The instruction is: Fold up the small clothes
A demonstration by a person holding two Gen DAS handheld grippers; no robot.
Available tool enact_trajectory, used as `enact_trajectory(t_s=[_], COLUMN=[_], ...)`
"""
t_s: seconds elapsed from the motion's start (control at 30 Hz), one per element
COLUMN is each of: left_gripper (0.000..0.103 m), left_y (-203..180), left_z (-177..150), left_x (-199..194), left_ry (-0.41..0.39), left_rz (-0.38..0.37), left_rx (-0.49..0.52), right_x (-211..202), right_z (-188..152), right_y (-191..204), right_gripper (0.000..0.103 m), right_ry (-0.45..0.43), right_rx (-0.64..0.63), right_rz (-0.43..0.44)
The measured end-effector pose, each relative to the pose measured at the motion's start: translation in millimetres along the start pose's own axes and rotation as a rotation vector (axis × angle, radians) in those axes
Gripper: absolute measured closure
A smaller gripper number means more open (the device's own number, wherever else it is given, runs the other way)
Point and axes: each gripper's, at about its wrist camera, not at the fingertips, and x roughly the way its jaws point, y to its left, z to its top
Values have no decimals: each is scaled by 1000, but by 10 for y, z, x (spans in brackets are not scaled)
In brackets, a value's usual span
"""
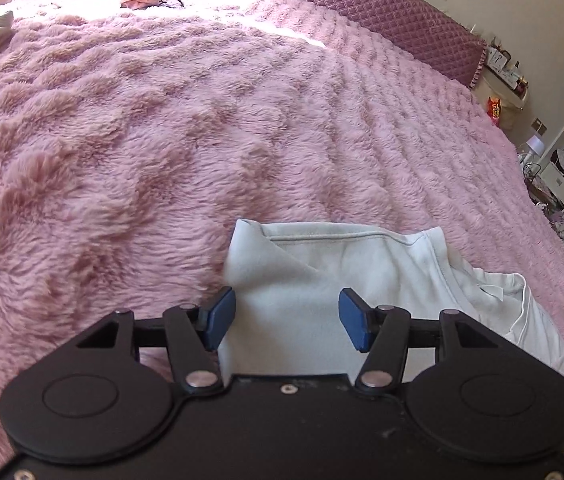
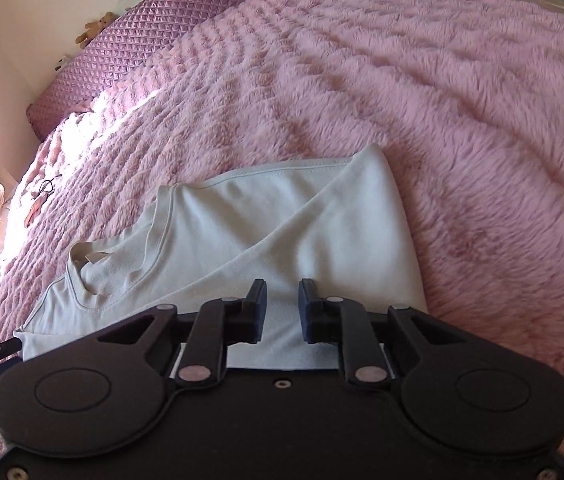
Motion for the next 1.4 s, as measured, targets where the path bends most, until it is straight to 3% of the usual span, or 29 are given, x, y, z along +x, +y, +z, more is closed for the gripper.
enact_trajectory(t_s=[0.07, 0.13, 0.2, 0.23, 0.27, 0.37, 0.47, 0.57, 0.67, 0.73, 0.77, 0.8, 0.83, 0.9, 0.93, 1.0, 1.1, 1.17, 1.27, 1.4], left_gripper=[37, 20, 20, 27, 33, 35, 28, 20, 18, 20, 20, 20, 21, 19, 17, 12, 12, 12, 12, 11], left_y=[-113, -248, -363, -386, -377, -296, -358, -487, -424, -304, -302, -343, -393, -493, -570, -720, -820, -741, -394, 107], left_z=[-32, -88, -156, -191, -208, -274, -451, -771, -1072, -1212, -1261, -1281, -1287, -1339, -1390, -1563, -1915, -2134, -2394, -2689], left_x=[-125, -167, -59, 4, -5, -407, -863, -1123, -981, -864, -907, -987, -1098, -1406, -1529, -1696, -1770, -1856, -2089, -2597], left_ry=[-32, -42, -1, 45, 68, 52, 52, 21, 102, 135, 124, 121, 115, 80, 76, 73, 164, 206, 258, 254], left_rz=[-79, -117, -25, 63, 87, -19, -111, -79, 3, 76, 81, 93, 94, -6, -51, -81, -73, -24, 12, 54], left_rx=[3, 48, 147, 170, 166, 65, 81, 215, 240, 244, 264, 282, 284, 258, 276, 316, 370, 384, 318, 322], right_x=[-94, -133, -91, -80, -97, -317, -678, -862, -849, -871, -941, -1046, -1159, -1434, -1505, -1573, -1519, -1595, -1989, -2485], right_z=[-8, -58, -113, -130, -141, -139, -249, -490, -740, -852, -863, -862, -864, -919, -960, -1102, -1461, -1713, -1970, -2215], right_y=[68, 97, 81, 50, 2, 1, 148, 301, 295, 194, 177, 186, 201, 270, 332, 493, 639, 561, 327, -122], right_gripper=[75, 71, 73, 82, 87, 86, 77, 64, 65, 81, 81, 74, 74, 72, 68, 62, 62, 62, 65, 69], right_ry=[-29, -25, -4, -9, -27, -54, -51, 1, 17, 10, 7, 9, 13, 0, 5, 38, 161, 211, 189, 192], right_rx=[15, 15, -4, -15, -17, 2, -27, -73, -98, -113, -115, -99, -75, -56, -63, -103, -192, -208, -217, -236], right_rz=[53, 70, -2, -39, -78, -115, 6, 63, -77, -148, -156, -182, -175, -13, 19, 29, -12, -42, -47, -106])
